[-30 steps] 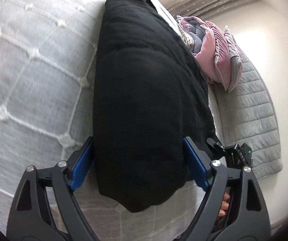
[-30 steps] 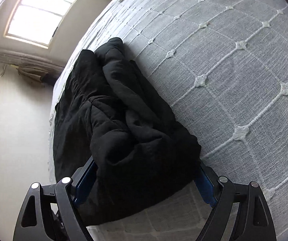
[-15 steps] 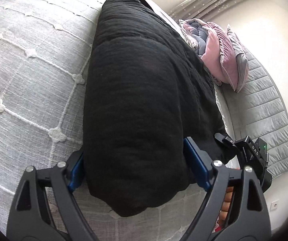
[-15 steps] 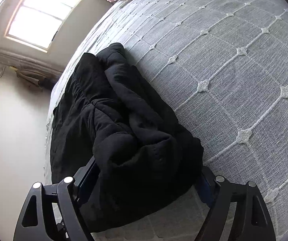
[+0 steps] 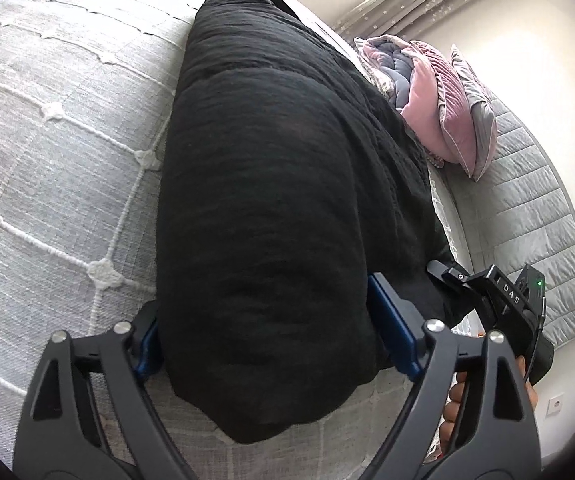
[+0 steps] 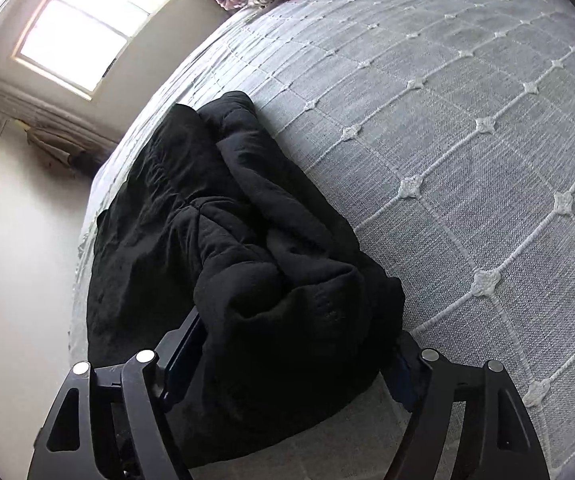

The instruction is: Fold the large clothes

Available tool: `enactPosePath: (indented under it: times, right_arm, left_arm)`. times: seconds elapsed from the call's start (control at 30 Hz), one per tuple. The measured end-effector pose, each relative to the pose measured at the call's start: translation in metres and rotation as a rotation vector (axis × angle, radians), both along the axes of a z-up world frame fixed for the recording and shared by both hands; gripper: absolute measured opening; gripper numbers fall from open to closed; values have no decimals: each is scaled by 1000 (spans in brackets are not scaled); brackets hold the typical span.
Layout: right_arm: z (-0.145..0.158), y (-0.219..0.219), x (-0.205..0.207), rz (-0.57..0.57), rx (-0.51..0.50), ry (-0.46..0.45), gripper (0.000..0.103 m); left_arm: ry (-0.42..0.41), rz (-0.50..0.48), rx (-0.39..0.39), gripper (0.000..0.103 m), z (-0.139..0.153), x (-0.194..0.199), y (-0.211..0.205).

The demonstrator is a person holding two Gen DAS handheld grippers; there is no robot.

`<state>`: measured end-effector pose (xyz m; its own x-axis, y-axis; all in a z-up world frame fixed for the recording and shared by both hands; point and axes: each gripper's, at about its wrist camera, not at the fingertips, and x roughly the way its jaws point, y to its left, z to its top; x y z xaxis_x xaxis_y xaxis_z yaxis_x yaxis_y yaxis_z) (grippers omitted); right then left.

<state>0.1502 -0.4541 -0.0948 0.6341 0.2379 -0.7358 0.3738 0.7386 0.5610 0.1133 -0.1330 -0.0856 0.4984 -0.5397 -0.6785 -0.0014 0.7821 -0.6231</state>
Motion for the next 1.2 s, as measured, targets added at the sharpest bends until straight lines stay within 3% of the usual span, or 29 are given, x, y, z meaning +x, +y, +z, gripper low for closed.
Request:
enactPosePath:
  times: [0.13,0.27,0.4,0.63,0.83,1.0,1.2]
  right_arm:
    - [11,10,1,22,-67,-26,65]
    - [31,31,-1,53,-214,-80,54]
    - [39,46,-1,69,-321,-98,49]
    - [52,60,-1,102,-419,-143,43]
    - [68,83,-10,114,-555,-216,40]
    - [83,96,-13,111,-610,-288,36]
    - [127,104,-2,170,-731,-398,31]
  left_arm:
    - [-10,-1,13,76,3,-1,1]
    - [12,10,-5,76,0,2,6]
    - [20,11,-19,76,-1,3,7]
    - [-11,3,5,57,10,-1,7]
    - [-38,3,20,49,22,-2,8]
    - [-98,1,81,46,46,1,9]
    - [-261,2,192,43,101,13,-12]
